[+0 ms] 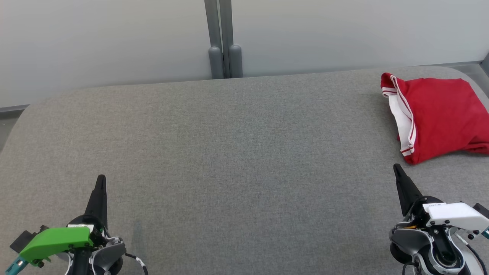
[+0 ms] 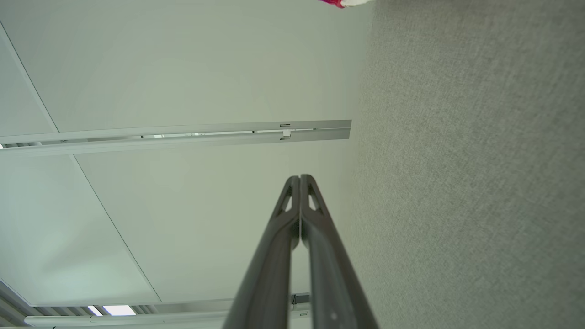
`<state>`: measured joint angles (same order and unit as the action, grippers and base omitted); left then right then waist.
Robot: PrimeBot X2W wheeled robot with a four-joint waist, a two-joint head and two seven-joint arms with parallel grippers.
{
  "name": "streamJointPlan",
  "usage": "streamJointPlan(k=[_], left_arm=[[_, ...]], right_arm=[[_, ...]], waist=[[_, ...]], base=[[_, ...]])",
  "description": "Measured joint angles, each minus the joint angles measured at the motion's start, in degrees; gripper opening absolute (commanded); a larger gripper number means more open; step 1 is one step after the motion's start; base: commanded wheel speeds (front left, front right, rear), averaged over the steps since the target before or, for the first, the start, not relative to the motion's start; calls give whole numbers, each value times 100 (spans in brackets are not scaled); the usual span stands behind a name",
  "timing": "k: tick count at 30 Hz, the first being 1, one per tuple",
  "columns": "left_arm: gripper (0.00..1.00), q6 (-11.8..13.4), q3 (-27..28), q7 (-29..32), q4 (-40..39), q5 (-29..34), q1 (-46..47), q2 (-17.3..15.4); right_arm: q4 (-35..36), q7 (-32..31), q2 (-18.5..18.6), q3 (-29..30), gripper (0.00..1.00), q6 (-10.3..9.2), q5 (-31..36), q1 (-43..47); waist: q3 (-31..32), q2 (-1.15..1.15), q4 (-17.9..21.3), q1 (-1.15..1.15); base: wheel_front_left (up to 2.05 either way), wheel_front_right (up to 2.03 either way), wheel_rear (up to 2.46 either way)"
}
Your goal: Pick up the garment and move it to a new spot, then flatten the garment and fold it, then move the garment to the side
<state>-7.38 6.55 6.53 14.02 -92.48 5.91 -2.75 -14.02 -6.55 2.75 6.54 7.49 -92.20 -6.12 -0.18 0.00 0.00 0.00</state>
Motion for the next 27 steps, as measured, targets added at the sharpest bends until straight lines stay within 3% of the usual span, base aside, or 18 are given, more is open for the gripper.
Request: streamJointPlan(k=[27], left_arm=[[0,0,1,1,0,0,0,0]], right_arm=[[0,0,0,0,0,0,0,-1]], waist=[[0,0,0,0]], base=[[0,0,0]])
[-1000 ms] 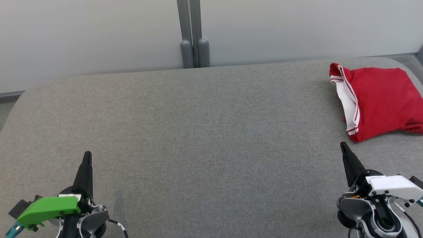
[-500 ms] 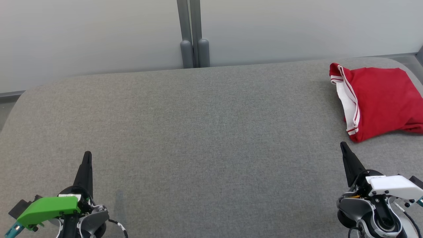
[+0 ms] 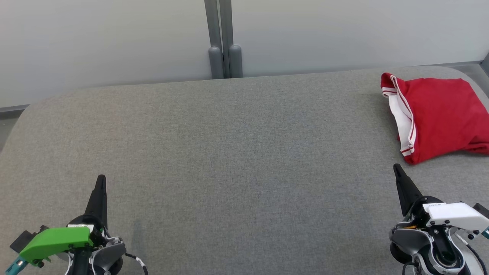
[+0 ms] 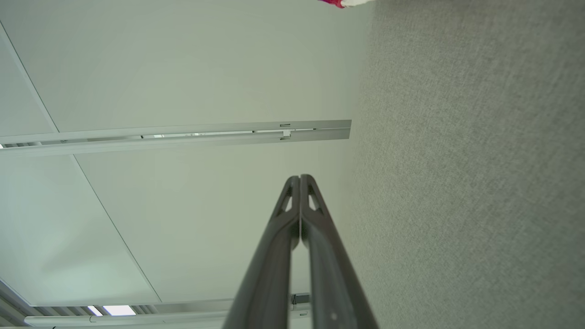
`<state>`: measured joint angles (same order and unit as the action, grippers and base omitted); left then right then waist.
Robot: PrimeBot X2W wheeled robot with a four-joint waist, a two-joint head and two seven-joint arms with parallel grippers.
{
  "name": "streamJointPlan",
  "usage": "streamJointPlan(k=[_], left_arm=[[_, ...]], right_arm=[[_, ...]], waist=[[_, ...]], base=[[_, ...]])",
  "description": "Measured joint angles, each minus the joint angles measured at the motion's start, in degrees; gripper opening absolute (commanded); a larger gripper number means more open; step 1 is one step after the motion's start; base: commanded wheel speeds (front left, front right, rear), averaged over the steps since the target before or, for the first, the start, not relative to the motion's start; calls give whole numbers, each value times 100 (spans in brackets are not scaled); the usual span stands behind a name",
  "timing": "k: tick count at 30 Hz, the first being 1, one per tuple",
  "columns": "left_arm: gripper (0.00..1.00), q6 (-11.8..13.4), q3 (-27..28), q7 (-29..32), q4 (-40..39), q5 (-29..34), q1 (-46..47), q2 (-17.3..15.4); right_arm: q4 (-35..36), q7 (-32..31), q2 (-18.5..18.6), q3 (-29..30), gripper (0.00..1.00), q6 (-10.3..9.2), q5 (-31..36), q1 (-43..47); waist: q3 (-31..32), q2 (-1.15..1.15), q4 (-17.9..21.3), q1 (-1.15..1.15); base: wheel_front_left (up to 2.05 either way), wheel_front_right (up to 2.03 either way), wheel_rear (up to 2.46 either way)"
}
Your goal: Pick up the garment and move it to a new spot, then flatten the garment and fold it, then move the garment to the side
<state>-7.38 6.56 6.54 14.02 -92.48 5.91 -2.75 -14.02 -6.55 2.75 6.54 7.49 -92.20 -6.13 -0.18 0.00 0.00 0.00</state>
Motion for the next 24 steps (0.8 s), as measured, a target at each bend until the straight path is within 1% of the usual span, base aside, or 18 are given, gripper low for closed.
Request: streamJointPlan(k=[24], left_arm=[[0,1,0,0,0,0,0,0]], right_arm=[[0,0,0,-1,0,0,0,0]], waist=[[0,0,0,0]], base=[[0,0,0]])
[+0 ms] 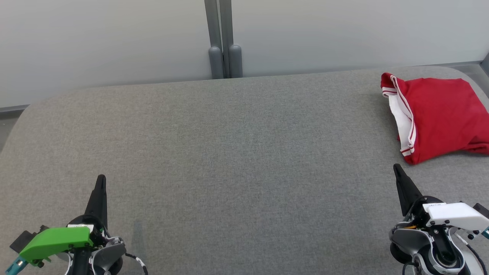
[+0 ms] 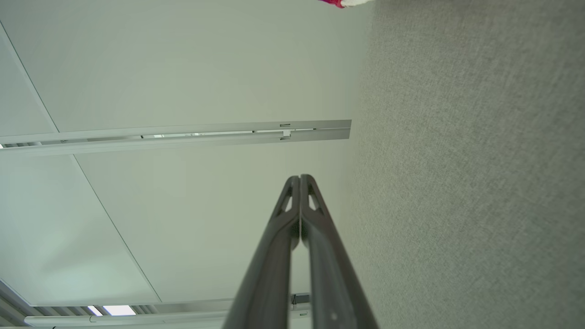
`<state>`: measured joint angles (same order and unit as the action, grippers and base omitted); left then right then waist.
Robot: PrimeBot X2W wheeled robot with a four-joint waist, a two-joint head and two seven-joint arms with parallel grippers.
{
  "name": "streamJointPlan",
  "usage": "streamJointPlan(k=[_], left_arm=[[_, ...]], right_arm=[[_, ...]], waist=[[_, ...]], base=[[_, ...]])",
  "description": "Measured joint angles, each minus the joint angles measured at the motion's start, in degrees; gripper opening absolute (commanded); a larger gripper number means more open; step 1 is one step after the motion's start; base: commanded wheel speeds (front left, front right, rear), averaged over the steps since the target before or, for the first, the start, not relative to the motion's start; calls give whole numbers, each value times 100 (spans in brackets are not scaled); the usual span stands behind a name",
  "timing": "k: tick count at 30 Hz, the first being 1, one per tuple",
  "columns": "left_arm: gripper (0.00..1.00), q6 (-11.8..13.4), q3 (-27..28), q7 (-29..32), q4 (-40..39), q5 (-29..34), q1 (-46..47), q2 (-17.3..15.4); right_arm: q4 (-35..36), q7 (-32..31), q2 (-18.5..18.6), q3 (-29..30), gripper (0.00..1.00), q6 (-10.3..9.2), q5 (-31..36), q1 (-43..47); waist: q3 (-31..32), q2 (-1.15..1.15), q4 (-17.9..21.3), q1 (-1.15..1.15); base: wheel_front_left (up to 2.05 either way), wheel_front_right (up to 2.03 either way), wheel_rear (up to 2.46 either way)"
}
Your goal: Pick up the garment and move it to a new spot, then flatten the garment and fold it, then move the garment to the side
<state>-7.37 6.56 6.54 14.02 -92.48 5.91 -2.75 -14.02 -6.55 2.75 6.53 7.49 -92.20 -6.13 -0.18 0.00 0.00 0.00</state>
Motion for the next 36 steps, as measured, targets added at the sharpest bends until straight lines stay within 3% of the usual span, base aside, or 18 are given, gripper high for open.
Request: streamJointPlan(k=[36], left_arm=[[0,-1,1,0,0,0,0,0]], right_arm=[[0,0,0,0,0,0,0,0]], waist=[[0,0,0,0]], base=[[0,0,0]])
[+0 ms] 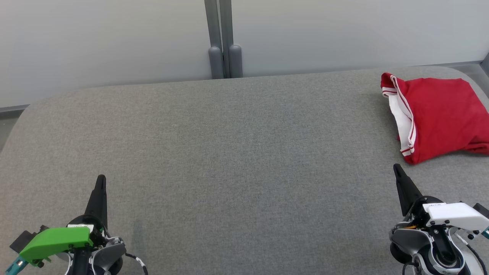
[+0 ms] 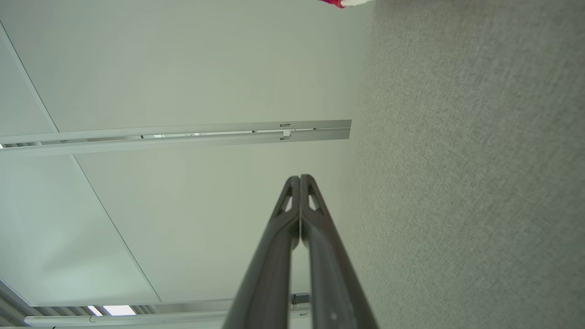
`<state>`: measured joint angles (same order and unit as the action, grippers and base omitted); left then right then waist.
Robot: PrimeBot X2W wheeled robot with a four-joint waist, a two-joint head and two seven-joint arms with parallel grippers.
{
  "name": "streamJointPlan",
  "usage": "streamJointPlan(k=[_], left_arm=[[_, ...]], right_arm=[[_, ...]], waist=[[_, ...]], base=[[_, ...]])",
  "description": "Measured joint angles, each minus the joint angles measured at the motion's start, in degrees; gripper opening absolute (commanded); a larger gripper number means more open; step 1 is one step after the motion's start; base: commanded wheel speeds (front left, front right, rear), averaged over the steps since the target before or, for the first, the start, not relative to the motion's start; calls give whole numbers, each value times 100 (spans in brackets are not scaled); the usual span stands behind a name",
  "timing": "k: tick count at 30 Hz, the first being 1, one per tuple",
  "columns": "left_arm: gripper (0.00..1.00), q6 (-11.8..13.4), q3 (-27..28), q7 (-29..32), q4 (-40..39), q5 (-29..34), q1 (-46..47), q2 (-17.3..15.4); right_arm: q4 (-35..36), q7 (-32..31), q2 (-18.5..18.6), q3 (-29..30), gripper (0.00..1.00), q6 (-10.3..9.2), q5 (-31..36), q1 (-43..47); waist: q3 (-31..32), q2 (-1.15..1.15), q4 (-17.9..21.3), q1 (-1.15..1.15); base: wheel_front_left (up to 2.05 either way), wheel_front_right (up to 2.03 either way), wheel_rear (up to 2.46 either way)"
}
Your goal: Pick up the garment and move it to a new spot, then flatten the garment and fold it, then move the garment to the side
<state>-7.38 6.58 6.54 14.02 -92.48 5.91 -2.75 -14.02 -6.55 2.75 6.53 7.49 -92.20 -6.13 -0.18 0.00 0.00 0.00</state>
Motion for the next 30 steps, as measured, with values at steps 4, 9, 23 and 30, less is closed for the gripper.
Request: streamJointPlan(k=[4,9,23,30], left_arm=[[0,0,0,0,0,0,0,0],[0,1,-1,0,0,0,1,0],[0,0,-1,0,0,0,1,0],[0,0,-1,-1,0,0,1,0]], right_arm=[[0,0,0,0,0,0,0,0],[0,0,0,0,0,0,0,0],[0,0,0,0,0,0,0,0],[0,0,0,0,0,0,0,0]], waist=[[0,0,0,0],[0,0,0,0],[0,0,0,0],[0,0,0,0]], base=[[0,0,0],[0,0,0],[0,0,0],[0,0,0]])
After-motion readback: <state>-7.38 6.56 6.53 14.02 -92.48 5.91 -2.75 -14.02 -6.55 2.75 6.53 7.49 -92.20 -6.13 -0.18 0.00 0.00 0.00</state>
